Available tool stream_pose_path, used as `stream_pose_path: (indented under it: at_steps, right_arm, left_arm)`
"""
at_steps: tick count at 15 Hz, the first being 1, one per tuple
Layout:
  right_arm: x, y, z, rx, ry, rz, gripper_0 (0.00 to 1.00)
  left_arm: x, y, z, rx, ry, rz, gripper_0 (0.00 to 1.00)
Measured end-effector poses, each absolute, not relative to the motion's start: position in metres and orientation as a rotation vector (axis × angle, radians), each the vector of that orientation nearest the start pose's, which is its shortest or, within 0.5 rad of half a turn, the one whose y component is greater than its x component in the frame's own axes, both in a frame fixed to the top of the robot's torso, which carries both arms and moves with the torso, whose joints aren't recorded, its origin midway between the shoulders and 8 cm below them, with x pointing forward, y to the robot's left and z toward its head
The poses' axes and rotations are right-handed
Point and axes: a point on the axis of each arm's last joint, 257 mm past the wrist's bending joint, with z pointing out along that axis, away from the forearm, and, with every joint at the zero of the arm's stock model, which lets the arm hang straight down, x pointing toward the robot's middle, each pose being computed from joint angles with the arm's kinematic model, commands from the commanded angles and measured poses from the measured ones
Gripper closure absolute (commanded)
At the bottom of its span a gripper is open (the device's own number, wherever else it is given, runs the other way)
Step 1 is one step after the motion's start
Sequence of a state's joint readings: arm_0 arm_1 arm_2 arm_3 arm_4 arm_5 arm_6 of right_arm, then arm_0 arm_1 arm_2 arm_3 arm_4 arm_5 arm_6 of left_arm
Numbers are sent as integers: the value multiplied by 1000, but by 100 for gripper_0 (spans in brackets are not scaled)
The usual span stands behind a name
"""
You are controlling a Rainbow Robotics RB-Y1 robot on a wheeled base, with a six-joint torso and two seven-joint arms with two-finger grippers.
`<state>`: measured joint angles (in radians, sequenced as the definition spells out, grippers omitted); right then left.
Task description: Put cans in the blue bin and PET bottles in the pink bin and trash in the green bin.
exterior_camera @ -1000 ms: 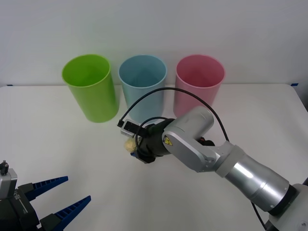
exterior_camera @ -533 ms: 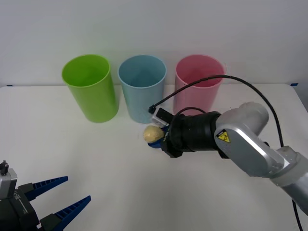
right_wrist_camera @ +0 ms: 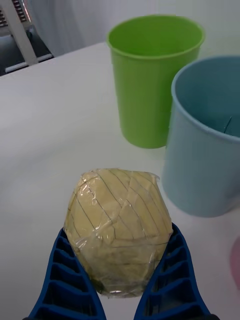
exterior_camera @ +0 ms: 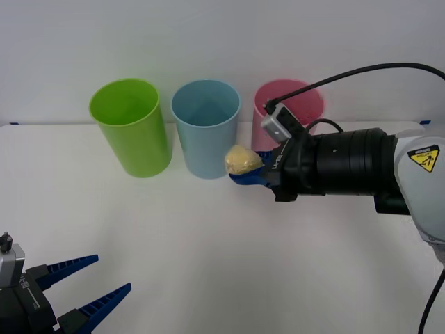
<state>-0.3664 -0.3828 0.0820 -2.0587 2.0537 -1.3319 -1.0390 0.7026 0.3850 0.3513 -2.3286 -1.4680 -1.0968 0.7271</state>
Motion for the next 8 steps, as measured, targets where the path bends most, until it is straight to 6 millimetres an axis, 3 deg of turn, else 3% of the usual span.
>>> stream_pose_path:
  at_steps: [3, 8]
  right_arm:
    - [439, -17, -83, -1155, 1704, 580, 100]
    - [464, 40, -21, -1158, 1672, 624, 100]
  left_arm:
    - [262, 208, -200, 460, 1942, -754, 0]
    - [262, 208, -200, 460, 1942, -754, 0]
